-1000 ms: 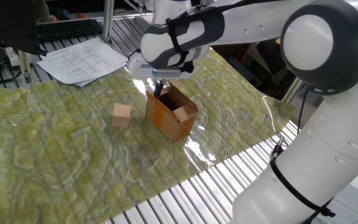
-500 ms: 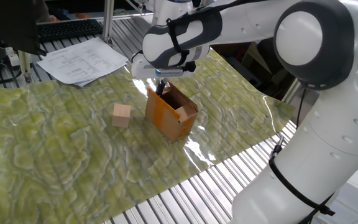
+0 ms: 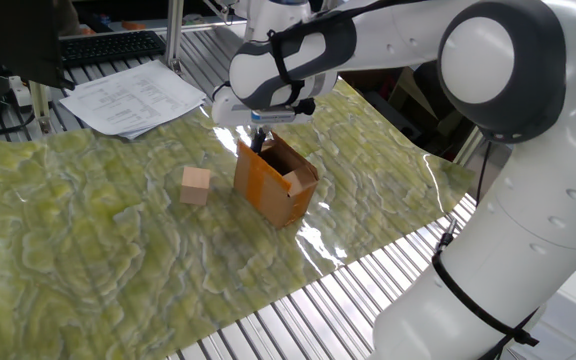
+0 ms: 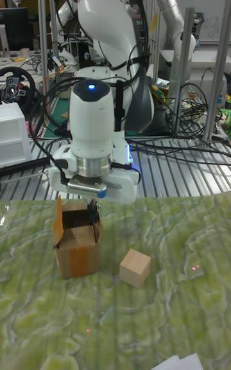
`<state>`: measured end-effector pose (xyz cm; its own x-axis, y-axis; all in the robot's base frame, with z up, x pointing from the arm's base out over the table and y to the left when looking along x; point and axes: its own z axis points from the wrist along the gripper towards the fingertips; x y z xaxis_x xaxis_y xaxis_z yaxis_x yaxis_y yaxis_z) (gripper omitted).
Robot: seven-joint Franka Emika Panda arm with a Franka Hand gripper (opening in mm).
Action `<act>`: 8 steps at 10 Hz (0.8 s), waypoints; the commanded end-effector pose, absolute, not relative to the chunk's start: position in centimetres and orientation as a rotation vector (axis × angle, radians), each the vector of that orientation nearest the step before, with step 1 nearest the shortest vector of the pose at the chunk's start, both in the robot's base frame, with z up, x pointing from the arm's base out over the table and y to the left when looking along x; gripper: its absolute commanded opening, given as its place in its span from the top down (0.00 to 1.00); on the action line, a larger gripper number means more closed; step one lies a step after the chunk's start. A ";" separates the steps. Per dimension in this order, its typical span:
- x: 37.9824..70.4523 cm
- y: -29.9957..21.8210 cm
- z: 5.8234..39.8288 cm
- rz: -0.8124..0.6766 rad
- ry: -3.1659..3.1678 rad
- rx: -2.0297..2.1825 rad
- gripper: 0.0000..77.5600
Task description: Open a box
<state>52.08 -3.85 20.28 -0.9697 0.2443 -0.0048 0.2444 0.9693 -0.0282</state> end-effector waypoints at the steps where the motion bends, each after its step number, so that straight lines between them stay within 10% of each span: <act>1: 52.2 -3.9 20.4 -0.031 3.108 0.469 1.00; 8: 52.2 -3.9 20.4 -0.049 3.049 0.664 1.00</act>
